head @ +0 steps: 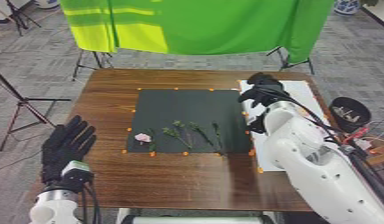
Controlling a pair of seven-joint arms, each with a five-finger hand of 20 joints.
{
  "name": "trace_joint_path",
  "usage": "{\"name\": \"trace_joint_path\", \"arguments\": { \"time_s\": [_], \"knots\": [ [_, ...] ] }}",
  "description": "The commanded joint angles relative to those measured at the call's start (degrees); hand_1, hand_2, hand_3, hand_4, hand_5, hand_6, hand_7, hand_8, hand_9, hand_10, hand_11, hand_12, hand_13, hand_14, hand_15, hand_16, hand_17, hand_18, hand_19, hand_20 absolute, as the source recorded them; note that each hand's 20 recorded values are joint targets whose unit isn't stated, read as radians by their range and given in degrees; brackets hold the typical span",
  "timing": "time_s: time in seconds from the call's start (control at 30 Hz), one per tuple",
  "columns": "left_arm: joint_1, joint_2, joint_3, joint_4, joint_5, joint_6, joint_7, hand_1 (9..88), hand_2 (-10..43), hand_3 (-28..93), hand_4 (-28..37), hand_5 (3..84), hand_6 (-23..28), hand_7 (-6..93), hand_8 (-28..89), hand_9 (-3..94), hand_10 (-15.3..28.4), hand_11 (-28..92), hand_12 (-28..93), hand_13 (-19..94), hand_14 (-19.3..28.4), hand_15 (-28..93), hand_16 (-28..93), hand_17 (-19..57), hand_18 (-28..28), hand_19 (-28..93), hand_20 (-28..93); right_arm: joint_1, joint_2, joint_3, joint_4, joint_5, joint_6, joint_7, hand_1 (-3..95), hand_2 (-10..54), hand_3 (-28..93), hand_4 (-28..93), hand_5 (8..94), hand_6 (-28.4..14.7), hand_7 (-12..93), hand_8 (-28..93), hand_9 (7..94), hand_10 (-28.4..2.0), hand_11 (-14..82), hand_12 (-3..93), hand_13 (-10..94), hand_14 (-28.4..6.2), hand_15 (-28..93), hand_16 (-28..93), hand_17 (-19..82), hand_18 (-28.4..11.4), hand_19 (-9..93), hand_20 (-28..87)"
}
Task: Arrange flowers
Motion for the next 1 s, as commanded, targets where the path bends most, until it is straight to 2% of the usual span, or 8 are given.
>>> {"name": "trace_joint_path", "arguments": {
  "time_s": [0.03,0.13,0.2,0.33,0.53,0.8,0.9,1.0],
  "knots": [
    [0.5,-0.54,0.13,-0.4,0.08,-1.13,0.46,30.1,16.2,70,-28.3,43.1,10.2,16.1,-9,34.6,15.8,31,10,26,17.2,46,-9,-6.7,15.8,40,9,-4.7,5.4,5.2,2.6,-0.7,-5.9,3.6,44.8,-9.5,84,-28,47.1,-5.0,17,-13,41.4,-17.9,9.3,11.6,37,-15.6,20,13,16,-20.5,58,17],
    [0.0,-0.61,0.49,-0.21,0.42,-1.65,0.17,30.0,16.2,70,-28.3,43.1,10.2,16.1,-9,34.5,15.8,31,10,26,17.2,46,-9,-6.7,15.8,40,9,-6.2,6.2,6.8,3.0,0.0,-7.5,5.6,46.8,-9.5,85,-28,47.2,-4.6,17,-14,41.5,-17.6,9.3,11.3,36,-14.9,17,13,17,-20.4,58,17],
    [0.4,-0.67,0.5,-0.46,0.31,-1.4,0.41,30.0,16.3,70,-28.3,43.1,10.2,16.1,-9,34.5,15.9,30,10,26,17.2,46,-9,-6.7,15.8,40,9,-7.0,6.1,7.9,3.6,0.1,-9.4,6.2,48.6,-9.5,84,-28,47.6,-4.3,17,-14,41.6,-17.4,9.1,11.0,35,-14.5,15,12,17,-19.8,57,17],
    [1.0,-1.01,0.3,-0.56,0.13,-1.04,0.38,29.9,16.3,70,-28.3,43.1,10.2,15.9,-9,34.6,16.0,30,10,26,17.2,46,-9,-6.7,15.8,39,9,-8.3,6.6,8.7,4.5,-0.9,-8.3,7.2,50.7,-9.5,86,-28,48.0,-4.0,17,-14,40.8,-16.5,8.7,10.3,34,-13.7,12,11,18,-18.8,56,16],
    [1.2,-1.22,0.12,-0.58,0.12,-0.98,0.37,30.0,16.3,70,-28.3,43.1,10.2,15.8,-9,34.6,16.1,31,11,26,17.2,46,-9,-6.7,15.8,39,9,-10.0,6.8,10.3,3.7,-2.4,-10.5,8.1,52.3,-9.5,86,-28,49.6,-3.6,17,-14,41.8,-16.3,9.2,10.1,37,-13.8,13,13,19,-18.9,59,17],
    [0.9,-1.35,0.54,-0.34,0.36,-1.25,-0.34,29.9,16.4,70,-28.3,43.2,10.2,15.8,-9,34.7,16.0,31,11,26,17.2,46,-9,-6.8,15.8,39,9,-11.5,6.1,11.0,4.6,-1.2,-12.2,9.6,57.4,-9.5,83,-28,57.4,-2.4,16,-13,57.9,-12.7,12.5,12.8,56,-11.9,26,17,26,-19.7,71,21],
    [0.7,-1.32,0.69,-0.27,0.24,-1.15,-0.34,30.0,16.6,70,-28.3,43.3,10.3,15.8,-9,34.8,16.0,31,11,26,17.2,46,-9,-6.8,15.8,39,9,-12.6,6.1,11.0,4.5,-1.3,-9.5,9.4,63.6,-9.5,74,-28,61.1,-1.4,16,-12,66.3,-12.8,15.1,16.4,64,-7.9,26,32,28,-19.9,77,25],
    [1.0,-1.27,0.57,-0.36,0.27,-1.08,-0.4,29.9,16.7,70,-28.3,43.3,10.2,15.8,-9,34.8,16.0,31,11,26,17.2,46,-9,-6.8,15.9,39,9,-13.5,6.2,10.9,4.2,-1.8,-7.7,8.8,63.8,-9.5,72,-28,66.4,-0.6,19,-6,77.1,-11.8,7.5,31.1,68,-7.7,29,36,30,-20.2,78,26]
  ]
}}
